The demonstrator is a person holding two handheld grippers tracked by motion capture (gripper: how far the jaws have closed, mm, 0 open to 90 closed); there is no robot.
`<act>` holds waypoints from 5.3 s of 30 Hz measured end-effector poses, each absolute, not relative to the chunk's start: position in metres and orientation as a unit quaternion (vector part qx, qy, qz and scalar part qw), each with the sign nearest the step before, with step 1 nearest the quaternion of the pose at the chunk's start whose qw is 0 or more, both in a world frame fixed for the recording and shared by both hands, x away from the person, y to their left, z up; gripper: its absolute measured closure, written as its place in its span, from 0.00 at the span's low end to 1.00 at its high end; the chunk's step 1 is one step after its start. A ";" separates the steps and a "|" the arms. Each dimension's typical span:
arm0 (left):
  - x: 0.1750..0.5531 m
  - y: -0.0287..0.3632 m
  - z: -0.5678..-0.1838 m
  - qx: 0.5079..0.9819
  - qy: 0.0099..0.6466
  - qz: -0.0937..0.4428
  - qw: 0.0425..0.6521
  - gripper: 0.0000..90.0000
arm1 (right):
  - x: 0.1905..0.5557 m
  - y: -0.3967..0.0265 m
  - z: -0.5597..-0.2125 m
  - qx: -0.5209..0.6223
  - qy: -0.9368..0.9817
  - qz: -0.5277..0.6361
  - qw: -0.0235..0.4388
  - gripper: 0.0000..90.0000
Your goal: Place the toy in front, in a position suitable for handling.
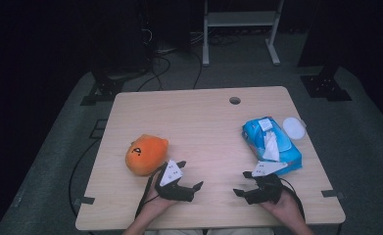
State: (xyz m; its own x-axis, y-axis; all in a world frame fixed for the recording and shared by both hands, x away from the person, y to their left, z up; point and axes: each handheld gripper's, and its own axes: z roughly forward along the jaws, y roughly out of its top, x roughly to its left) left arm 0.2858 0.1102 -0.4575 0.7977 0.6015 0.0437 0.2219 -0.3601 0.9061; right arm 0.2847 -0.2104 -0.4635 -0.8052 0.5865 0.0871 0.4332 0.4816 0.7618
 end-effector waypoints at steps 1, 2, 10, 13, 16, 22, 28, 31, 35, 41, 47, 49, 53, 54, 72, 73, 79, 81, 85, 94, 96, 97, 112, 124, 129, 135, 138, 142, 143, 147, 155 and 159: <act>0.286 0.110 -0.456 0.803 0.254 0.191 0.505 0.11 | 0.285 -0.211 -0.464 0.298 0.856 0.413 0.093 0.28; 0.286 0.110 -0.455 0.802 0.253 0.191 0.506 0.11 | 0.285 -0.211 -0.463 0.297 0.856 0.412 0.093 0.28; 0.284 0.114 -0.434 0.781 0.250 0.211 0.531 0.11 | 0.286 -0.211 -0.465 0.299 0.856 0.412 0.092 0.28; 0.284 0.120 -0.425 0.773 0.250 0.223 0.538 0.11 | 0.286 -0.210 -0.465 0.299 0.857 0.410 0.091 0.28; 0.285 0.130 -0.415 0.763 0.257 0.236 0.545 0.11 | 0.286 -0.208 -0.466 0.300 0.858 0.408 0.090 0.28; 0.290 0.153 -0.398 0.737 0.275 0.257 0.561 0.12 | 0.285 -0.207 -0.467 0.296 0.861 0.404 0.092 0.28; 0.293 0.173 -0.388 0.715 0.298 0.276 0.570 0.12 | 0.285 -0.206 -0.467 0.295 0.861 0.403 0.091 0.28; 0.295 0.183 -0.385 0.706 0.307 0.284 0.571 0.12 | 0.286 -0.206 -0.467 0.294 0.861 0.404 0.091 0.28; 0.297 0.195 -0.382 0.694 0.323 0.295 0.572 0.12 | 0.286 -0.206 -0.467 0.294 0.862 0.403 0.091 0.28; 0.301 0.216 -0.382 0.678 0.347 0.314 0.567 0.12 | 0.286 -0.205 -0.467 0.293 0.862 0.403 0.092 0.28; 0.306 0.237 -0.386 0.666 0.372 0.323 0.560 0.12 | 0.286 -0.204 -0.468 0.293 0.863 0.402 0.090 0.28; 0.307 0.241 -0.388 0.662 0.379 0.323 0.559 0.12 | 0.287 -0.203 -0.468 0.293 0.863 0.403 0.088 0.28; 0.309 0.248 -0.393 0.662 0.390 0.326 0.551 0.12 | 0.287 -0.201 -0.468 0.291 0.863 0.402 0.088 0.28; 0.309 0.249 -0.395 0.663 0.391 0.328 0.548 0.12 | 0.287 -0.201 -0.468 0.290 0.864 0.402 0.089 0.28; 0.325 0.249 -0.433 0.705 0.416 0.286 0.498 0.12 | 0.287 -0.201 -0.465 0.286 0.863 0.406 0.092 0.28; 0.325 0.249 -0.433 0.705 0.416 0.286 0.498 0.14 | 0.287 -0.201 -0.465 0.286 0.863 0.405 0.092 0.28; 0.328 0.242 -0.441 0.722 0.426 0.268 0.476 0.17 | 0.287 -0.201 -0.465 0.286 0.864 0.405 0.090 0.28; 0.328 0.241 -0.441 0.722 0.428 0.268 0.473 0.23 | 0.287 -0.201 -0.465 0.286 0.863 0.405 0.090 0.28; 0.328 0.242 -0.439 0.723 0.442 0.259 0.464 0.32 | 0.287 -0.201 -0.465 0.286 0.864 0.406 0.090 0.28; 0.327 0.242 -0.438 0.725 0.443 0.270 0.453 0.49 | 0.286 -0.202 -0.464 0.287 0.862 0.408 0.091 0.28; 0.326 0.242 -0.438 0.726 0.439 0.276 0.451 0.52 | 0.287 -0.202 -0.465 0.287 0.863 0.407 0.089 0.28; 0.326 0.242 -0.438 0.725 0.439 0.276 0.454 0.53 | 0.287 -0.202 -0.465 0.285 0.864 0.406 0.090 0.28; 0.321 0.233 -0.423 0.693 0.429 0.241 0.528 0.60 | 0.287 -0.202 -0.464 0.286 0.862 0.409 0.091 0.28; 0.305 0.159 -0.415 0.745 0.323 0.200 0.549 0.60 | 0.290 -0.215 -0.460 0.311 0.849 0.415 0.100 0.28; 0.302 0.126 -0.416 0.765 0.287 0.185 0.547 0.60 | 0.292 -0.227 -0.458 0.328 0.840 0.419 0.105 0.28; 0.298 0.110 -0.435 0.787 0.262 0.164 0.533 0.58 | 0.292 -0.235 -0.456 0.336 0.835 0.423 0.107 0.28; 0.292 0.106 -0.444 0.799 0.234 0.168 0.528 0.56 | 0.289 -0.239 -0.450 0.336 0.830 0.431 0.115 0.28; 0.291 0.110 -0.448 0.796 0.238 0.159 0.533 0.54 | 0.285 -0.240 -0.435 0.326 0.818 0.451 0.142 0.29; 0.290 0.111 -0.449 0.797 0.233 0.159 0.534 0.53 | 0.284 -0.243 -0.422 0.316 0.810 0.459 0.183 0.29; 0.289 0.110 -0.450 0.799 0.230 0.158 0.533 0.51 | 0.295 -0.261 -0.404 0.328 0.785 0.470 0.236 0.29; 0.288 0.109 -0.450 0.803 0.217 0.161 0.531 0.48 | 0.337 -0.296 -0.408 0.409 0.742 0.454 0.275 0.32; 0.287 0.109 -0.451 0.802 0.214 0.159 0.534 0.46 | 0.352 -0.302 -0.425 0.443 0.734 0.442 0.263 0.42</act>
State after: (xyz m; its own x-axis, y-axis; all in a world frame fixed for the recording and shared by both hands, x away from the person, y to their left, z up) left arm 0.2870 0.1086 -0.4507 0.8576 0.5137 0.0268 0.1733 -0.3377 0.9252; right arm 0.3515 -0.3018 -0.4249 -0.4682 0.8836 0.0052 0.4185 0.2165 0.8820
